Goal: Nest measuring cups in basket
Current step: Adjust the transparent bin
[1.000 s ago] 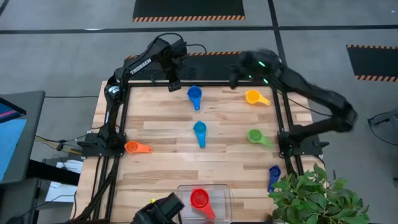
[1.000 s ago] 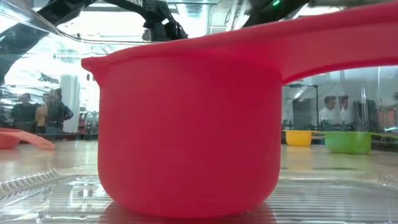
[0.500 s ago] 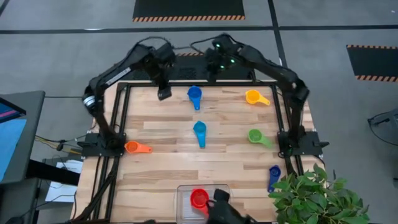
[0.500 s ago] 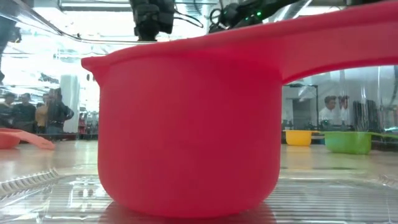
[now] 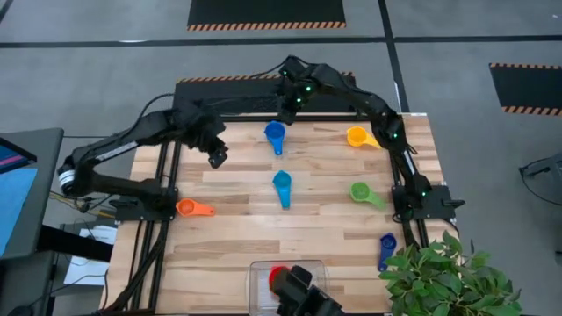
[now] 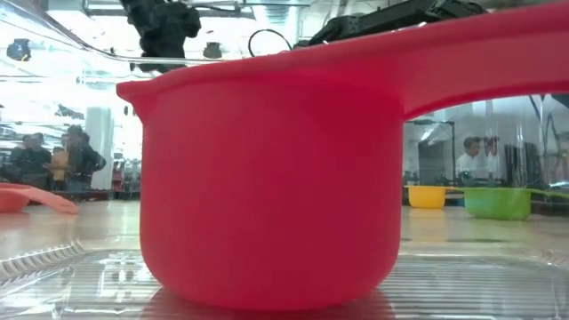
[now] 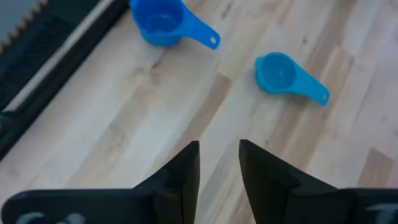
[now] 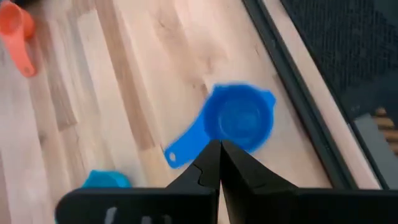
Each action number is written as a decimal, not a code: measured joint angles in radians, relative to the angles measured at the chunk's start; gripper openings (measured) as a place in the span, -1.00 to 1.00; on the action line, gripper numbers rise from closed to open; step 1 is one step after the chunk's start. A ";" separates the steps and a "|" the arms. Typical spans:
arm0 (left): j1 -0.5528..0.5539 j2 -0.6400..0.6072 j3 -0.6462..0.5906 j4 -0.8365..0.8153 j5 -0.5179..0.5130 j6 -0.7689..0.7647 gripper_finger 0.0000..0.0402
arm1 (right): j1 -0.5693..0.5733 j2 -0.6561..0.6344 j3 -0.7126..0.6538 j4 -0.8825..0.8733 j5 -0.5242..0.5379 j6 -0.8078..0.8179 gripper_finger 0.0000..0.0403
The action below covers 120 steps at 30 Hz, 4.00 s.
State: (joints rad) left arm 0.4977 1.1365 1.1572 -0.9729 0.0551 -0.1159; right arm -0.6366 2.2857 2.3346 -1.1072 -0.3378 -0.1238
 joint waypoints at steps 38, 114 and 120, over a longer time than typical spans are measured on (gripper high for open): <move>0.065 0.180 -0.017 0.308 -0.163 0.302 -0.50 | 0.091 -0.201 0.015 -0.049 -0.044 -0.030 -0.84; 0.131 1.127 0.989 -0.215 0.094 0.740 -1.00 | 0.892 -1.181 -0.721 -0.425 1.231 1.060 -0.84; 0.122 1.166 0.988 -0.240 0.086 0.678 -1.00 | 0.892 -1.181 -0.721 -0.426 1.230 1.058 -0.84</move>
State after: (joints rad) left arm 0.6201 2.3026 2.1448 -1.2125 0.1409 0.5618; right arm 0.2550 1.1047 1.6138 -1.5330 0.8925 0.9339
